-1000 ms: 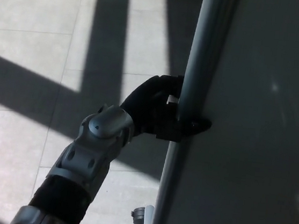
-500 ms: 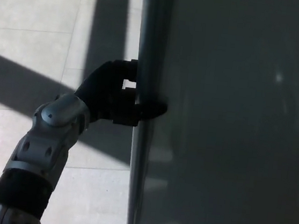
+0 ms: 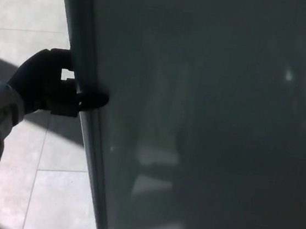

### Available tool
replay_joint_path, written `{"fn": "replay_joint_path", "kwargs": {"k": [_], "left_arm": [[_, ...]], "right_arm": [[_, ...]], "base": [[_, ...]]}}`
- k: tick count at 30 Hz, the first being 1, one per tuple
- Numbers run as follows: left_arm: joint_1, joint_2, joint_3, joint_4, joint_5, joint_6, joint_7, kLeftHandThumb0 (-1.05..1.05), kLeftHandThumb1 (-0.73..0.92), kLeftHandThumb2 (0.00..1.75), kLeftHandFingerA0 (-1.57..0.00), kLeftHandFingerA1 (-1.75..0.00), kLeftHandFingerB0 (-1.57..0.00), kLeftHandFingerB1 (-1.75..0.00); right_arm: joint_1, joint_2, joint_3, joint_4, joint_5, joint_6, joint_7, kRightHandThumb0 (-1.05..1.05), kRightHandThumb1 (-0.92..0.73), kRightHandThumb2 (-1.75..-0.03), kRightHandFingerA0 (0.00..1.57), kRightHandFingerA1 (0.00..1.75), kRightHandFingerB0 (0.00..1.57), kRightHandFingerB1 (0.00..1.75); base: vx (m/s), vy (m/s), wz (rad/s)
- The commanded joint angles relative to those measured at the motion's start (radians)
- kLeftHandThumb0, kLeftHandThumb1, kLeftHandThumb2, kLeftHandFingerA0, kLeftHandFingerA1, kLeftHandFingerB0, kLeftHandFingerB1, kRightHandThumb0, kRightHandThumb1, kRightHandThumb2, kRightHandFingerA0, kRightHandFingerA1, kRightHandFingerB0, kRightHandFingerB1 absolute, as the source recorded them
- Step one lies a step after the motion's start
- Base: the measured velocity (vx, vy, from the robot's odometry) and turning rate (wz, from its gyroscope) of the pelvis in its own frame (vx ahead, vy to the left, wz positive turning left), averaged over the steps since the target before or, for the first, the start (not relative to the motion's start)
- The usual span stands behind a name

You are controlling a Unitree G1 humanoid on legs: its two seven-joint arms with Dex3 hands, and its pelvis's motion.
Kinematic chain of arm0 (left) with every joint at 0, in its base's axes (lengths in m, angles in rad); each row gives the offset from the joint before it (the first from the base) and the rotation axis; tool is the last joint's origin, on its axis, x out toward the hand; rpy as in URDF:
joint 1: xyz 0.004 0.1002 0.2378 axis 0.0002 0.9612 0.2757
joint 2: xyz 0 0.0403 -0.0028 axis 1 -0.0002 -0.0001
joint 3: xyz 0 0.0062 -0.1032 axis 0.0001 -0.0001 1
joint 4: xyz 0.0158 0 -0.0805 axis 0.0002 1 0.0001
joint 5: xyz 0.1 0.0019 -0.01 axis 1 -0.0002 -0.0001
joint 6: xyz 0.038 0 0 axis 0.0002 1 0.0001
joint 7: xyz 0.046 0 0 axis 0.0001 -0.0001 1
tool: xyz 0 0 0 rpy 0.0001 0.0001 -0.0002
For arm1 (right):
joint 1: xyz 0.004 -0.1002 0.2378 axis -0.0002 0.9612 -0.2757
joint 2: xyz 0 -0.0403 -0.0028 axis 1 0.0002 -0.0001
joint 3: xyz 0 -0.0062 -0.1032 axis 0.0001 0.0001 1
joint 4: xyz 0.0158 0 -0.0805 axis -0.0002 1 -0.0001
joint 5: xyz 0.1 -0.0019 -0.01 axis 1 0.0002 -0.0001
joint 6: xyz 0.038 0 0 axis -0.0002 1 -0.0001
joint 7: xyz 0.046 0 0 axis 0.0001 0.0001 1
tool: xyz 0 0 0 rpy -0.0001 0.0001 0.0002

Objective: A white board is being place on the right hand side and parallel to the robot and the robot uses its left hand to grab on the leftside of the whiteboard and drag the whiteboard from the right hand side to the left hand side

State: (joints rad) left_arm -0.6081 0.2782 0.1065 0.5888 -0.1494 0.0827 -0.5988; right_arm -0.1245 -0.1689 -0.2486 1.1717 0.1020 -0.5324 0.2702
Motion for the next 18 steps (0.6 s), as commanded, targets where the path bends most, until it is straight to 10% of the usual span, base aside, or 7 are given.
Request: {"fn": "replay_joint_path", "kwargs": {"k": [1, 18], "left_arm": [[0.009, 0.117, 0.084, 0.000, -0.084, 0.055, -0.093, -0.12, 0.64, 0.59, -0.93, -0.71, -0.82, -0.56], [0.031, 0.382, 0.164, 0.154, -0.084, 0.008, -0.275, -0.10, 0.66, 0.60, -0.86, -0.66, -0.75, -0.53]], "right_arm": [[-0.002, -0.018, -0.008, 0.010, 0.010, -0.010, 0.009, -0.40, -0.69, -0.61, 1.02, 0.67, 0.71, 0.50], [-0.028, -0.022, -0.002, 0.016, 0.001, -0.011, -0.006, -0.42, -0.68, -0.60, 0.99, 0.67, 0.70, 0.49]], "base": [[0.00, 0.000, 0.00], [0.00, 0.000, 0.00]]}}
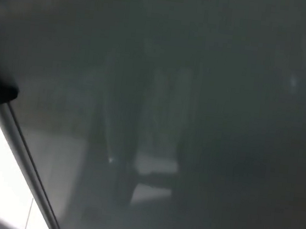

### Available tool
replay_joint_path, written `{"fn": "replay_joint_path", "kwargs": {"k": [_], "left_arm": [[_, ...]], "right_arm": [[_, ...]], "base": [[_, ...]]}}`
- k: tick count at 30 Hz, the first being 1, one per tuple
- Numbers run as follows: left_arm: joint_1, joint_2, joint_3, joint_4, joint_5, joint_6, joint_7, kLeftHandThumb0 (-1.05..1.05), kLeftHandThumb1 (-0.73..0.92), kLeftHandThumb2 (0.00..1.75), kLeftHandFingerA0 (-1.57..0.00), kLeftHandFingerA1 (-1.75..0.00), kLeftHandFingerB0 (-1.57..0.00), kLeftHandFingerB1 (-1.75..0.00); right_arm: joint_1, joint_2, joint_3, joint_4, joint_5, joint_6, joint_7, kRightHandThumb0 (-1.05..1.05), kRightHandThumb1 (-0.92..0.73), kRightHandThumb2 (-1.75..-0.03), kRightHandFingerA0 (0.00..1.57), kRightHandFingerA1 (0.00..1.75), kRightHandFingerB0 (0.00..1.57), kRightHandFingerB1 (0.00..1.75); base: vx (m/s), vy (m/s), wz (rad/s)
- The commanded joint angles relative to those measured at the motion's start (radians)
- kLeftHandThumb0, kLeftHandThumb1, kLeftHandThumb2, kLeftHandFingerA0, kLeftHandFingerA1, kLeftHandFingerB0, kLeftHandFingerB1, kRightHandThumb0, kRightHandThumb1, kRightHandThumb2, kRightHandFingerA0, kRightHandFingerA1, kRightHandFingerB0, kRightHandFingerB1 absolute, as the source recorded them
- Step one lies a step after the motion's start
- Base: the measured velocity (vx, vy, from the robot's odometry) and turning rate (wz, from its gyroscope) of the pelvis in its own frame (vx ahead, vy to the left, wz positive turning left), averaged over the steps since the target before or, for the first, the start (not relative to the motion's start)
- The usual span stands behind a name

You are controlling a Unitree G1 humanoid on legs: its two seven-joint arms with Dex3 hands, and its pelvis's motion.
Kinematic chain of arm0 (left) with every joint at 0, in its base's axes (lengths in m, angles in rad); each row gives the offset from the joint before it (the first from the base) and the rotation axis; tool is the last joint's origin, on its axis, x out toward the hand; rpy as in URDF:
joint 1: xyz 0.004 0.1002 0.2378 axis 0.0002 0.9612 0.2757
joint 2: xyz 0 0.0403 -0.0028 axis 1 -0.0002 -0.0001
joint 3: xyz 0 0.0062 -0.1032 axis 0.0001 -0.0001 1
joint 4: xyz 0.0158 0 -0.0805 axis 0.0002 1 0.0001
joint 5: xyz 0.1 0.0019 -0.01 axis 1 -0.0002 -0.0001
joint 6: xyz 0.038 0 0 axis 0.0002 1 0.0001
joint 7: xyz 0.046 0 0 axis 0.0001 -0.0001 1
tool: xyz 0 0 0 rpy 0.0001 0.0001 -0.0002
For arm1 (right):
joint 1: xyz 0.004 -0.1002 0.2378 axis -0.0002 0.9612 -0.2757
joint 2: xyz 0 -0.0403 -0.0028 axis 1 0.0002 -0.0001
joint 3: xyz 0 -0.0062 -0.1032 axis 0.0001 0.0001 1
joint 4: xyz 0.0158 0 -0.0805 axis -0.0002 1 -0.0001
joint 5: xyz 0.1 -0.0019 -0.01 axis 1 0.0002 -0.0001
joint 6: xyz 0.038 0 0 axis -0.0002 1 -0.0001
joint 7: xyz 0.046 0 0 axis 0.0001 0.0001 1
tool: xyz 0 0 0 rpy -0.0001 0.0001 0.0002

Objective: A white board is being place on the right hand side and parallel to the robot and the robot uses its left hand to grab on the leftside of the whiteboard and drag the whiteboard from the right hand side to the left hand side

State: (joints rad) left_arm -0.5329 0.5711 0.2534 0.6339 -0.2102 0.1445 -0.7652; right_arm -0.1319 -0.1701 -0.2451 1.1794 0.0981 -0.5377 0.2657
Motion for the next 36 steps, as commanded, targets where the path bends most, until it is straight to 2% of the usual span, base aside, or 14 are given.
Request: {"fn": "replay_joint_path", "kwargs": {"k": [1, 7, 10, 12, 19, 21, 29, 36], "left_arm": [[-0.054, 0.111, 0.013, 0.149, -0.010, -0.084, -0.127, -0.10, 0.66, 0.60, -0.86, -0.66, -0.75, -0.53], [-0.081, 0.187, 0.014, 0.282, 0.000, -0.119, -0.156, -0.06, 0.70, 0.60, -0.80, -0.70, -0.74, -0.54], [-0.095, 0.221, 0.027, 0.344, -0.007, -0.072, -0.134, -0.03, 0.67, 0.59, -0.84, -0.72, -0.76, -0.55], [-0.092, 0.244, 0.054, 0.386, -0.028, -0.069, -0.152, 0.00, 0.68, 0.60, -0.81, -0.74, -0.76, -0.57], [-0.122, 0.275, 0.078, 0.467, -0.017, -0.117, -0.171, 0.04, 0.71, 0.60, -0.78, -0.76, -0.71, -0.60], [-0.136, 0.291, 0.072, 0.494, -0.005, -0.129, -0.177, 0.00, 0.71, 0.58, -0.76, -0.75, -0.71, -0.58], [-0.157, 0.331, 0.075, 0.551, 0.001, -0.121, -0.195, 0.03, 0.70, 0.59, -0.76, -0.79, -0.71, -0.59], [-0.179, 0.385, 0.110, 0.595, 0.003, -0.134, -0.149, 0.04, 0.73, 0.61, -0.72, -0.79, -0.65, -0.58]], "right_arm": [[-0.022, -0.022, -0.005, 0.010, 0.004, -0.009, 0.000, -0.42, -0.68, -0.60, 0.99, 0.67, 0.70, 0.49], [-0.018, -0.017, -0.007, 0.023, 0.005, -0.014, 0.003, -0.42, -0.67, -0.60, 1.00, 0.67, 0.69, 0.50], [-0.015, -0.013, -0.003, 0.022, 0.000, -0.011, -0.010, -0.42, -0.67, -0.60, 1.01, 0.67, 0.70, 0.49], [-0.011, -0.013, 0.001, 0.021, -0.005, -0.017, -0.014, -0.41, -0.67, -0.60, 1.00, 0.67, 0.72, 0.50], [-0.009, -0.003, -0.002, 0.023, 0.002, -0.019, -0.008, -0.42, -0.67, -0.60, 0.99, 0.68, 0.71, 0.49], [-0.011, 0.002, -0.006, 0.022, 0.008, -0.010, -0.006, -0.40, -0.67, -0.60, 0.99, 0.68, 0.71, 0.50], [-0.009, -0.003, 0.005, 0.022, -0.007, -0.021, -0.015, -0.40, -0.67, -0.60, 0.99, 0.69, 0.70, 0.49], [-0.013, -0.003, 0.003, 0.024, -0.010, -0.019, -0.020, -0.41, -0.67, -0.60, 1.00, 0.68, 0.70, 0.49]], "base": [[0.00, 0.000, 0.00], [0.00, 0.000, 0.00], [0.00, 0.000, 0.00], [0.00, 0.000, 0.00], [0.00, 0.000, 0.00], [0.00, 0.000, 0.00], [0.00, 0.000, 0.00], [0.00, 0.000, 0.00]]}}
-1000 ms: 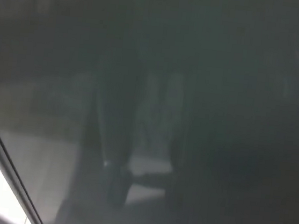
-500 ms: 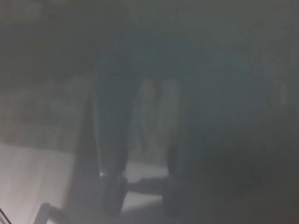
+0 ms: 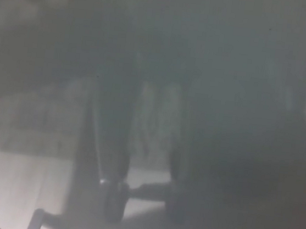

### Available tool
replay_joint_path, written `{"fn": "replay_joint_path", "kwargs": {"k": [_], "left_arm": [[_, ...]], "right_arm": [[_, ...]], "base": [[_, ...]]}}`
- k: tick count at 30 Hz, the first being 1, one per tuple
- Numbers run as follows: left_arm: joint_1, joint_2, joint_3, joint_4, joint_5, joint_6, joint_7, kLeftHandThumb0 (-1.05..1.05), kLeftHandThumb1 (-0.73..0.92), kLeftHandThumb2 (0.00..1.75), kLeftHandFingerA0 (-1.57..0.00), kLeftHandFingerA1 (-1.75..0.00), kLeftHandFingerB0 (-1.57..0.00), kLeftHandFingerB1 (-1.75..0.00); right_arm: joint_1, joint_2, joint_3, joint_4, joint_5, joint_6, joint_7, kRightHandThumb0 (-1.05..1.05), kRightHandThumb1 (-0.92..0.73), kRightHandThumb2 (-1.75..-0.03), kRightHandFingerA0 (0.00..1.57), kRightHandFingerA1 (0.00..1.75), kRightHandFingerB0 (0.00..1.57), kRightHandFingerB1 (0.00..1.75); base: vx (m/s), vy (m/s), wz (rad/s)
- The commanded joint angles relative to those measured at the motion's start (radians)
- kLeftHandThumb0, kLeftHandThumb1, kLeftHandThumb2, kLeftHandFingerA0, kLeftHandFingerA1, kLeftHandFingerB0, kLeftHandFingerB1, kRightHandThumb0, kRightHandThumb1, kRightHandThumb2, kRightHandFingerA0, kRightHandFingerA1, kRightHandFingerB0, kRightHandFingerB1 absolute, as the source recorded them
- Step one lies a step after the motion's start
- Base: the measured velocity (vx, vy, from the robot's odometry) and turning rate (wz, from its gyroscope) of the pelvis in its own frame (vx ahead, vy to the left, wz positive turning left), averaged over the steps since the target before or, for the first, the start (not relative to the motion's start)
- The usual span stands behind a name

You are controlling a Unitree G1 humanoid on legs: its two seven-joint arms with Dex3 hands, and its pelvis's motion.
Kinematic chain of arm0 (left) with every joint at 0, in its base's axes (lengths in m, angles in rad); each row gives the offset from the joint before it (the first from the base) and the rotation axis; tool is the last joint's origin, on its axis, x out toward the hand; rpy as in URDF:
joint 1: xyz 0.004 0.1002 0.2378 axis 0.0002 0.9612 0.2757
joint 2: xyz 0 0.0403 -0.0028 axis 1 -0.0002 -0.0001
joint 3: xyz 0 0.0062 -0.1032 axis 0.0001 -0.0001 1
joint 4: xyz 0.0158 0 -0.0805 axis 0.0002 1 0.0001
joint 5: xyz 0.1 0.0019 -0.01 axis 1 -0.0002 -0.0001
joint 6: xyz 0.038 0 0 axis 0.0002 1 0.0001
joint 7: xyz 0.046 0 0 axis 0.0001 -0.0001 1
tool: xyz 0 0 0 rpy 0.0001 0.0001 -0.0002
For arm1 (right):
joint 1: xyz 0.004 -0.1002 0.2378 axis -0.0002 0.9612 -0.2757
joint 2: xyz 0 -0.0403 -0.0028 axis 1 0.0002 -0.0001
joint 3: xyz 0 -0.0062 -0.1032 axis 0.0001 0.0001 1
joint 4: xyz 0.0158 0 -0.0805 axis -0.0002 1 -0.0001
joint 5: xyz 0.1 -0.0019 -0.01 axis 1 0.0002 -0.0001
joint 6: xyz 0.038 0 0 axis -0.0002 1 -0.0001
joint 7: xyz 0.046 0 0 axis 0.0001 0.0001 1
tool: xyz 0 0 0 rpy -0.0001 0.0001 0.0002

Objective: A white board is being place on the right hand side and parallel to the robot and the robot uses its left hand to grab on the leftside of the whiteboard and drag the whiteboard from the right hand side to the left hand side

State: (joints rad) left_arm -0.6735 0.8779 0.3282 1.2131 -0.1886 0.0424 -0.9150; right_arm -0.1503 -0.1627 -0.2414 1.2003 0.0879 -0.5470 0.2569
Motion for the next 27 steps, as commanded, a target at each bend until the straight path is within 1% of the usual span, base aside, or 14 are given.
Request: {"fn": "replay_joint_path", "kwargs": {"k": [1, 13, 14, 15, 16, 17, 18, 19, 21, 22, 23, 25, 26, 27], "left_arm": [[-0.039, 0.082, 0.041, 0.022, -0.019, -0.039, -0.002, 0.04, 0.73, 0.61, -0.72, -0.79, -0.65, -0.58], [-0.025, 0.103, 0.067, 0.037, -0.008, -0.032, 0.019, 0.05, 0.69, 0.60, -0.76, -0.75, -0.68, -0.59], [-0.025, 0.106, 0.068, 0.041, -0.006, -0.025, 0.024, 0.02, 0.72, 0.58, -0.69, -0.65, -0.57, -0.49], [-0.026, 0.106, 0.068, 0.041, -0.006, -0.024, 0.024, 0.02, 0.72, 0.58, -0.69, -0.65, -0.57, -0.49], [-0.025, 0.107, 0.070, 0.042, -0.008, -0.021, 0.013, -0.13, 0.52, 0.71, -0.04, -0.32, -0.02, -0.14], [-0.025, 0.109, 0.072, 0.043, -0.012, -0.017, -0.004, -0.13, 0.52, 0.71, -0.04, -0.32, -0.02, -0.14], [-0.016, 0.110, 0.067, 0.042, -0.003, -0.037, 0.003, -0.22, 0.44, 0.67, 0.00, -0.08, 0.00, -0.01], [-0.012, 0.111, 0.064, 0.042, 0.003, -0.045, 0.010, -0.26, 0.43, 0.64, 0.00, 0.00, 0.00, 0.00], [-0.004, 0.115, 0.061, 0.041, 0.008, -0.053, 0.010, -0.29, 0.48, 0.54, 0.00, 0.00, 0.00, 0.00], [0.018, 0.117, 0.054, 0.029, 0.020, -0.083, 0.038, -0.46, 0.28, 0.60, 0.00, -0.02, 0.00, 0.00], [0.022, 0.116, 0.057, 0.028, 0.017, -0.083, 0.042, -0.44, 0.26, 0.59, 0.00, -0.03, 0.00, -0.01], [0.025, 0.114, 0.062, 0.027, 0.009, -0.079, 0.044, -0.44, 0.26, 0.59, 0.00, -0.03, 0.00, -0.01], [0.039, 0.112, 0.070, 0.028, 0.003, -0.083, 0.052, -0.42, 0.47, 0.54, 0.00, 0.00, 0.00, 0.00], [0.053, 0.111, 0.080, 0.027, -0.005, -0.087, 0.053, -0.60, 0.36, 0.67, 0.00, 0.00, 0.00, 0.00]], "right_arm": [[0.006, -0.011, 0.000, 0.003, -0.001, -0.012, -0.012, -0.41, -0.67, -0.60, 1.00, 0.68, 0.70, 0.49], [0.010, -0.006, 0.009, 0.018, -0.009, -0.033, -0.025, -0.42, -0.65, -0.60, 1.03, 0.66, 0.73, 0.50], [0.011, -0.006, 0.012, 0.016, -0.013, -0.035, -0.028, -0.42, -0.66, -0.60, 1.03, 0.66, 0.73, 0.50], [0.011, -0.006, 0.012, 0.016, -0.013, -0.035, -0.028, -0.42, -0.66, -0.60, 1.03, 0.66, 0.73, 0.50], [0.010, -0.007, 0.014, 0.015, -0.015, -0.031, -0.032, -0.42, -0.66, -0.61, 1.02, 0.67, 0.72, 0.49], [0.008, -0.008, 0.016, 0.012, -0.018, -0.025, -0.038, -0.42, -0.66, -0.61, 1.02, 0.67, 0.72, 0.49], [0.008, -0.008, 0.017, 0.012, -0.018, -0.025, -0.038, -0.41, -0.67, -0.61, 1.02, 0.67, 0.72, 0.49], [0.008, -0.009, 0.019, 0.012, -0.020, -0.025, -0.041, -0.42, -0.67, -0.60, 1.01, 0.66, 0.72, 0.49], [0.008, -0.008, 0.019, 0.011, -0.016, -0.030, -0.037, -0.41, -0.67, -0.60, 1.01, 0.66, 0.72, 0.49], [0.007, -0.008, 0.013, 0.011, -0.006, -0.023, -0.023, -0.41, -0.67, -0.60, 1.01, 0.68, 0.71, 0.49], [0.007, -0.008, 0.014, 0.011, -0.008, -0.022, -0.025, -0.42, -0.67, -0.61, 1.01, 0.68, 0.71, 0.49], [0.006, -0.009, 0.017, 0.010, -0.012, -0.023, -0.030, -0.42, -0.67, -0.61, 1.01, 0.68, 0.71, 0.49], [0.009, -0.009, 0.019, 0.008, -0.014, -0.026, -0.033, -0.42, -0.66, -0.60, 1.01, 0.68, 0.72, 0.49], [0.009, -0.009, 0.020, 0.008, -0.015, -0.026, -0.035, -0.40, -0.67, -0.60, 1.01, 0.68, 0.71, 0.49]], "base": [[0.00, 0.000, 0.00], [0.00, 0.000, 0.00], [0.00, 0.000, 0.00], [0.00, 0.000, 0.00], [0.00, 0.000, 0.00], [0.00, 0.000, 0.00], [0.00, 0.000, 0.00], [0.00, 0.000, 0.00], [0.00, 0.000, 0.00], [0.00, 0.000, 0.00], [0.00, 0.000, 0.00], [0.00, 0.000, 0.00], [0.00, 0.000, 0.00], [0.00, 0.000, 0.00]]}}
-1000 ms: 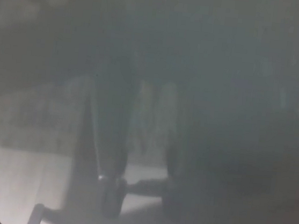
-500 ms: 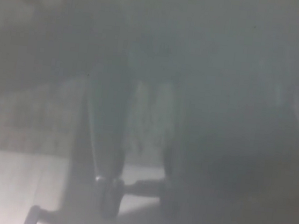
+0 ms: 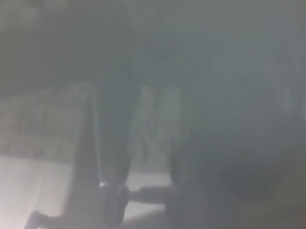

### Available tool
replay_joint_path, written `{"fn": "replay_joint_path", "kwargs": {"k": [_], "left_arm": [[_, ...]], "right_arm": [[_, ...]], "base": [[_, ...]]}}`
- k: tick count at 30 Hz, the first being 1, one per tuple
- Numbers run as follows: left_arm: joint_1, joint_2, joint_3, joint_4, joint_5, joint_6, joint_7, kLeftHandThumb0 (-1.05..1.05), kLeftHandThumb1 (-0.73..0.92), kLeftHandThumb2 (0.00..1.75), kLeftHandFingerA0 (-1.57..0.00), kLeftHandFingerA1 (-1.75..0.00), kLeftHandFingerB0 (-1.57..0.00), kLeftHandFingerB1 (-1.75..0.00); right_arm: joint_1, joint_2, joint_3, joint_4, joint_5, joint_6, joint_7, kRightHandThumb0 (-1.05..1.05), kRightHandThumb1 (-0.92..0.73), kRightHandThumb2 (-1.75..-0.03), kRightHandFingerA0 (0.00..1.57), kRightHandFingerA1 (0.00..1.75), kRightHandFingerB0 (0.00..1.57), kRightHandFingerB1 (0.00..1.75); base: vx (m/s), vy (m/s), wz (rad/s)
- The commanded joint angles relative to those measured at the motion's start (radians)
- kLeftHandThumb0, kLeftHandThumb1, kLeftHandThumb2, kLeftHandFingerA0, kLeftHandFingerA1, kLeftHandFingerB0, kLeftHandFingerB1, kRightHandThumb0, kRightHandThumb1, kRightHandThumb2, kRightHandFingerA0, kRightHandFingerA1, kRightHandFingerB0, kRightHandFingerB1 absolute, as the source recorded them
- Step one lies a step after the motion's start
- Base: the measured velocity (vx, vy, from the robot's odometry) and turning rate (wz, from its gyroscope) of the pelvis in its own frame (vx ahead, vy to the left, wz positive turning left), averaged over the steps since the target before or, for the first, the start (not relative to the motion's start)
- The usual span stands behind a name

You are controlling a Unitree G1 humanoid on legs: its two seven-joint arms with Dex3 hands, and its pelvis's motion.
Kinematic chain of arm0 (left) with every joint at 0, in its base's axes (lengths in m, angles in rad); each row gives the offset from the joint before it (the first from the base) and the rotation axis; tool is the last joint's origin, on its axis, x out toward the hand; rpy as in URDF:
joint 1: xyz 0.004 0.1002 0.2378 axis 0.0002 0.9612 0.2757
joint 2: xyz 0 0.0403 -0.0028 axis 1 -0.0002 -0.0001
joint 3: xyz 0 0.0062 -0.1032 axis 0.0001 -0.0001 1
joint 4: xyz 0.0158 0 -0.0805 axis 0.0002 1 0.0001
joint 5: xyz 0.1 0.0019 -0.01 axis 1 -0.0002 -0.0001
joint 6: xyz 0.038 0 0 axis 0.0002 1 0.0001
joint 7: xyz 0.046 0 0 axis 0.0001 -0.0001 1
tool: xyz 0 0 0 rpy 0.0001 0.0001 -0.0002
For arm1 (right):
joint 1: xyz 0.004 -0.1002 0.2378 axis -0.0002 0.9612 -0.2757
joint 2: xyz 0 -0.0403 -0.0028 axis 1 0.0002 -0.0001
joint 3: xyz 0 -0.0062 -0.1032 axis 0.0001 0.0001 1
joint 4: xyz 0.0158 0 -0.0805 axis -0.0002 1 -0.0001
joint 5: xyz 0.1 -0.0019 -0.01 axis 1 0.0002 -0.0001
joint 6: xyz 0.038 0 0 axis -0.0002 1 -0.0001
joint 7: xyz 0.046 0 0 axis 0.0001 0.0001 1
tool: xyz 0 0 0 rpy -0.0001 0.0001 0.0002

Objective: A white board is being place on the right hand side and parallel to the robot and the robot uses its left hand to grab on the leftside of the whiteboard and drag the whiteboard from the right hand side to the left hand side

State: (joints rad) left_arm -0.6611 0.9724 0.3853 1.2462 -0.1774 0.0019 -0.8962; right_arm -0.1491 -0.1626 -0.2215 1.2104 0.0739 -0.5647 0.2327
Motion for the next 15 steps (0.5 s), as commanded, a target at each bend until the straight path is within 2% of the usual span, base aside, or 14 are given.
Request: {"fn": "replay_joint_path", "kwargs": {"k": [1, 4, 5, 8, 10, 12, 13, 14, 15], "left_arm": [[0.060, 0.015, 0.038, -0.008, -0.029, -0.051, 0.035, -0.60, 0.36, 0.67, 0.00, 0.00, 0.00, 0.00], [0.120, 0.006, 0.107, -0.002, -0.079, -0.008, 0.036, -0.62, 0.39, 0.71, 0.00, 0.00, 0.00, -0.08], [0.131, 0.003, 0.125, 0.000, -0.092, 0.012, 0.033, -0.62, 0.39, 0.71, 0.00, 0.00, 0.00, -0.08], [0.225, -0.023, 0.168, -0.016, -0.106, -0.035, 0.060, -0.70, 0.41, 0.71, 0.00, 0.00, 0.00, -0.01], [0.292, -0.049, 0.231, -0.017, -0.159, -0.004, 0.039, -0.63, 0.35, 0.67, 0.00, 0.00, 0.00, 0.00], [0.384, -0.093, 0.264, -0.036, -0.165, -0.064, 0.051, -0.58, 0.37, 0.70, 0.00, -0.08, 0.00, -0.04], [0.418, -0.111, 0.277, -0.041, -0.167, -0.080, 0.062, -0.42, 0.57, 0.74, 0.00, 0.00, 0.00, 0.00], [0.449, -0.131, 0.289, -0.046, -0.173, -0.094, 0.069, -0.39, 0.67, 0.60, 0.00, 0.00, 0.00, 0.00], [0.477, -0.151, 0.299, -0.052, -0.178, -0.108, 0.073, -0.39, 0.67, 0.60, 0.00, 0.00, 0.00, 0.00]], "right_arm": [[0.008, -0.009, 0.001, -0.003, -0.003, -0.010, -0.012, -0.40, -0.67, -0.60, 1.01, 0.68, 0.71, 0.49], [0.008, -0.011, 0.001, 0.002, -0.001, -0.007, -0.006, -0.41, -0.66, -0.60, 1.01, 0.66, 0.70, 0.49], [0.009, -0.011, 0.000, 0.002, 0.002, -0.005, -0.003, -0.41, -0.66, -0.60, 1.01, 0.66, 0.70, 0.49], [0.009, -0.008, 0.000, -0.003, 0.003, -0.003, -0.007, -0.42, -0.66, -0.60, 1.00, 0.66, 0.72, 0.49], [0.007, -0.007, -0.007, 0.002, 0.012, 0.000, 0.007, -0.41, -0.66, -0.60, 1.01, 0.66, 0.72, 0.49], [0.013, -0.008, -0.004, 0.004, 0.006, 0.000, 0.001, -0.42, -0.66, -0.60, 1.01, 0.65, 0.72, 0.49], [0.019, -0.009, 0.005, 0.003, -0.007, -0.009, -0.012, -0.42, -0.67, -0.61, 1.00, 0.64, 0.71, 0.49], [0.022, -0.009, 0.008, 0.003, -0.011, -0.012, -0.016, -0.42, -0.66, -0.60, 1.00, 0.65, 0.71, 0.50], [0.023, -0.007, 0.007, 0.005, -0.008, -0.012, -0.013, -0.42, -0.66, -0.60, 1.00, 0.65, 0.71, 0.50]], "base": [[0.00, 0.000, 0.00], [0.00, 0.000, 0.00], [0.00, 0.000, 0.00], [0.00, 0.000, 0.00], [0.00, 0.000, 0.00], [0.00, 0.000, 0.00], [0.00, 0.000, 0.00], [0.00, 0.000, 0.00], [0.00, 0.000, 0.00]]}}
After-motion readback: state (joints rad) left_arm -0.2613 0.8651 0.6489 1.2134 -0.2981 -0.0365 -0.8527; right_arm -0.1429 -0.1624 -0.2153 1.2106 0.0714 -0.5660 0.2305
